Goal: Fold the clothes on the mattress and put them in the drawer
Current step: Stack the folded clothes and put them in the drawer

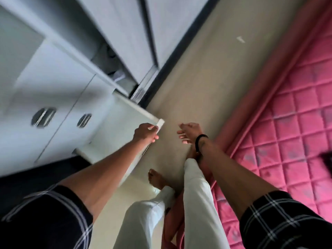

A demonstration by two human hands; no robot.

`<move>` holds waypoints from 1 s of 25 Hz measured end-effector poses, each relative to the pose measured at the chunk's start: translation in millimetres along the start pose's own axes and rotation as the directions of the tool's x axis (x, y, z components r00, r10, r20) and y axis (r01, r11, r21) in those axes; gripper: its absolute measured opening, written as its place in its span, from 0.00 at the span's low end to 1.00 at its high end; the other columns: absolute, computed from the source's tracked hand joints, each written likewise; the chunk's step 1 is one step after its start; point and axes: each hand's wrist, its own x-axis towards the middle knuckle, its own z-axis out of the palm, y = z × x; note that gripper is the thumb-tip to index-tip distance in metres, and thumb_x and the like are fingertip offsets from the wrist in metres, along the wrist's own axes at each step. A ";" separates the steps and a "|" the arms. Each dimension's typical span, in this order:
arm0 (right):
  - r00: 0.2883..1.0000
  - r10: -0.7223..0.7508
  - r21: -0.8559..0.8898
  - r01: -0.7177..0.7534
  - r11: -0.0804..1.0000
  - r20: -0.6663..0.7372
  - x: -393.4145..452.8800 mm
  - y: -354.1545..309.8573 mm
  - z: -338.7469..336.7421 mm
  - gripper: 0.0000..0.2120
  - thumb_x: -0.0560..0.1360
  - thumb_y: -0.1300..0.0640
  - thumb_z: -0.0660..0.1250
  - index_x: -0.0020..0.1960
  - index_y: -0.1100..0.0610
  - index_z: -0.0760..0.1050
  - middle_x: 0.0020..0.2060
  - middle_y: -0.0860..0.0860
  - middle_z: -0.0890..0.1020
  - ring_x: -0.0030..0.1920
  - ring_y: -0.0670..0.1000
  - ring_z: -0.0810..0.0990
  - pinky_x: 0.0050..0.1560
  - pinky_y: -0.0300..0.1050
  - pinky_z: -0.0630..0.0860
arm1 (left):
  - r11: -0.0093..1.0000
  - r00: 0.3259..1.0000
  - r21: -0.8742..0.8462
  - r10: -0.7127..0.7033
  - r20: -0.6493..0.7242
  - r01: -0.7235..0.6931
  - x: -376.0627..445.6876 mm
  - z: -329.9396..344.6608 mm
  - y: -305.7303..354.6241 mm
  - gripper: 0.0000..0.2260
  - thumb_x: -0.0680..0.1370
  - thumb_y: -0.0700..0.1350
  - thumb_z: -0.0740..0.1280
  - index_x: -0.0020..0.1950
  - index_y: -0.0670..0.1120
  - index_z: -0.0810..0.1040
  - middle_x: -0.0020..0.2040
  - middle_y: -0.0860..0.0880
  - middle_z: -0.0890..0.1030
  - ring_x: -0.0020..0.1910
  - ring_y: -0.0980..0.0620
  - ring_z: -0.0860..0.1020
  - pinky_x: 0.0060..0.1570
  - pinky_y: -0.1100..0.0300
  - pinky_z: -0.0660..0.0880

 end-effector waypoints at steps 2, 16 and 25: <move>0.999 -0.026 0.084 0.029 0.996 -0.038 -3.5 -7.1 -47.9 0.11 0.81 0.50 0.68 0.54 0.58 0.76 0.44 0.55 0.84 0.34 0.49 0.78 0.35 0.44 0.74 | 0.997 0.996 0.027 0.074 0.051 -0.075 -6.6 24.1 50.5 0.08 0.79 0.51 0.70 0.52 0.47 0.80 0.39 0.44 0.86 0.32 0.47 0.80 0.28 0.64 0.69; 0.771 0.214 0.471 0.124 0.873 -0.600 -30.8 201.8 -453.9 0.26 0.65 0.30 0.69 0.41 0.54 0.84 0.38 0.56 0.87 0.45 0.59 0.87 0.49 0.59 0.83 | 0.577 0.766 0.542 0.258 0.588 -0.610 -84.7 480.5 298.1 0.13 0.82 0.53 0.67 0.59 0.45 0.82 0.45 0.45 0.87 0.36 0.49 0.82 0.31 0.65 0.72; 0.361 0.475 0.485 -0.069 0.872 -0.803 -88.7 387.9 -642.3 0.40 0.70 0.36 0.75 0.69 0.61 0.70 0.66 0.61 0.75 0.67 0.63 0.74 0.68 0.56 0.71 | 0.351 0.627 0.547 0.176 0.759 -0.760 -130.3 719.4 278.2 0.50 0.74 0.70 0.69 0.84 0.44 0.52 0.82 0.44 0.60 0.81 0.45 0.60 0.78 0.51 0.59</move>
